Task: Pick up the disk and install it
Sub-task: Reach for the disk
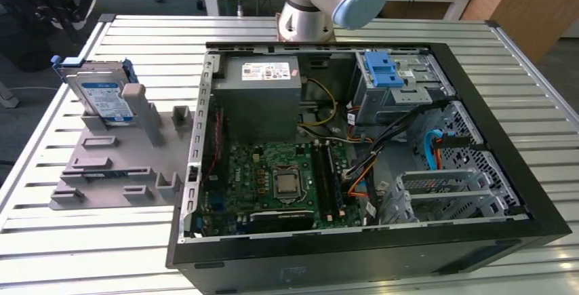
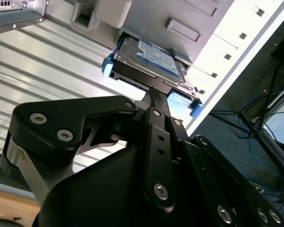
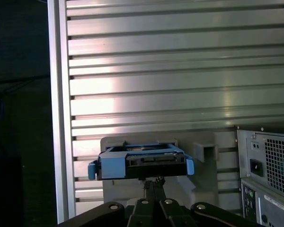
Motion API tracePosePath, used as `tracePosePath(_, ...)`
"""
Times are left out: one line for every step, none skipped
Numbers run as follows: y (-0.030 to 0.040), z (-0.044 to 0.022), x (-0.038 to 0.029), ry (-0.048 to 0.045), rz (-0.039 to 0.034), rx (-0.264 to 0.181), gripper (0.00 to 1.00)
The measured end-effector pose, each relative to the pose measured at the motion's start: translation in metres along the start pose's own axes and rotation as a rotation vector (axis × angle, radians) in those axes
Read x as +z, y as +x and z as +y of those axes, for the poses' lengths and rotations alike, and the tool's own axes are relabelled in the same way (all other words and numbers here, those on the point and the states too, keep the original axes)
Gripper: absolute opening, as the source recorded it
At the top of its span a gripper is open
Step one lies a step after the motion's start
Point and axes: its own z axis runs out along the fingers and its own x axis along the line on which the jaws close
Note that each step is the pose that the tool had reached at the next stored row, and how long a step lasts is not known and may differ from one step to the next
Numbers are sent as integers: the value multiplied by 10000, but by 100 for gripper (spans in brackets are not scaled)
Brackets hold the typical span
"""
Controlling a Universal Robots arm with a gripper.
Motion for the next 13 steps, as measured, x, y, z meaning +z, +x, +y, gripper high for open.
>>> tracePosePath(12,0,2,0,1,0,11)
tracePosePath(26,0,4,0,2,0,11)
tracePosePath(38,0,5,1,5,0,11)
tracePosePath(52,0,7,0,6,0,11)
tracePosePath(66,0,9,0,7,0,11)
tracePosePath(81,0,11,0,6,0,11)
tracePosePath(96,0,12,0,6,1,11)
tracePosePath(112,-1,14,0,6,1,11)
tracePosePath(128,-1,16,1,7,1,11)
tracePosePath(145,-1,17,8,6,1,11)
tracePosePath(162,1,19,26,5,1,11)
tracePosePath(181,5,21,60,3,1,11)
tracePosePath(200,12,24,101,-2,0,11)
